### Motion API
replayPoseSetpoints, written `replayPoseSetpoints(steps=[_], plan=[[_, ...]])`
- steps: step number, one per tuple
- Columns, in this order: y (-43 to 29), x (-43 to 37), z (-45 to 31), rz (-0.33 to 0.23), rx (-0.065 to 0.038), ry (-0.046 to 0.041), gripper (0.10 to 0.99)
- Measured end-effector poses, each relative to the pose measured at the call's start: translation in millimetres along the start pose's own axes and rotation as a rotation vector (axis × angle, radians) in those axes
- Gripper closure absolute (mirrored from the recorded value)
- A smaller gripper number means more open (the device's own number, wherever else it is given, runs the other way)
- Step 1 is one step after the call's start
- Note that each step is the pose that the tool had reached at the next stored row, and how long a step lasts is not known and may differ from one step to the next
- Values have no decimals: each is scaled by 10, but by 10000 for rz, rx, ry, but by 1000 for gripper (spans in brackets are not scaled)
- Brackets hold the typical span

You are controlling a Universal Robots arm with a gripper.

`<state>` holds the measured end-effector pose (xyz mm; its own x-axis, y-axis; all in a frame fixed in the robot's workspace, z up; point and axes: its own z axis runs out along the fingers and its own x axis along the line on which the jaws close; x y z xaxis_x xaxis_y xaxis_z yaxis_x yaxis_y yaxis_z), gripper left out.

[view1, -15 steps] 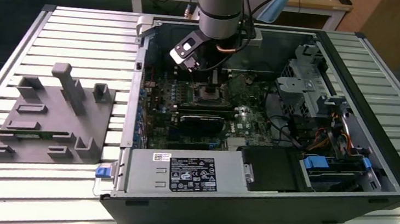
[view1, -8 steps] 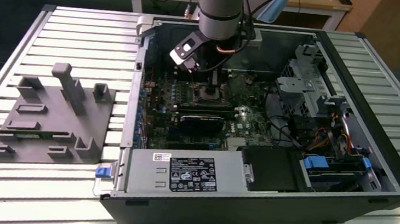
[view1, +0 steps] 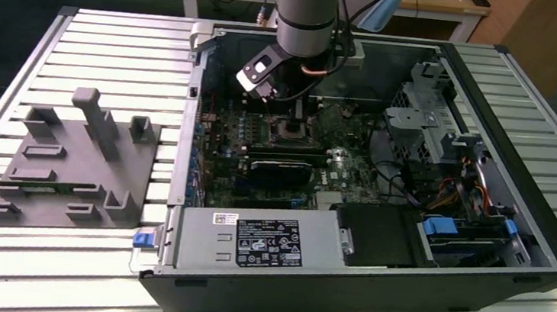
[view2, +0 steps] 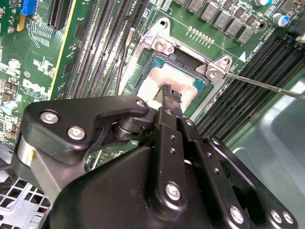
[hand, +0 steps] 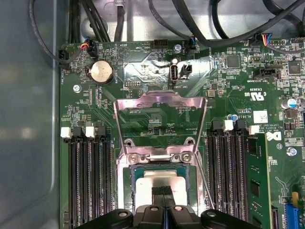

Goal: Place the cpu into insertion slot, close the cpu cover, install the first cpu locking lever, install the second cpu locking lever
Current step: 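Place the cpu into insertion slot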

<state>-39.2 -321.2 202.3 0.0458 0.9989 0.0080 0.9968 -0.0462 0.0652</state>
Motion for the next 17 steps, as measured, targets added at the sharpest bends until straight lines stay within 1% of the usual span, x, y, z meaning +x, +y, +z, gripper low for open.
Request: replayPoseSetpoints(steps=[17], plan=[[-3,1,32,1,1,15,980]])
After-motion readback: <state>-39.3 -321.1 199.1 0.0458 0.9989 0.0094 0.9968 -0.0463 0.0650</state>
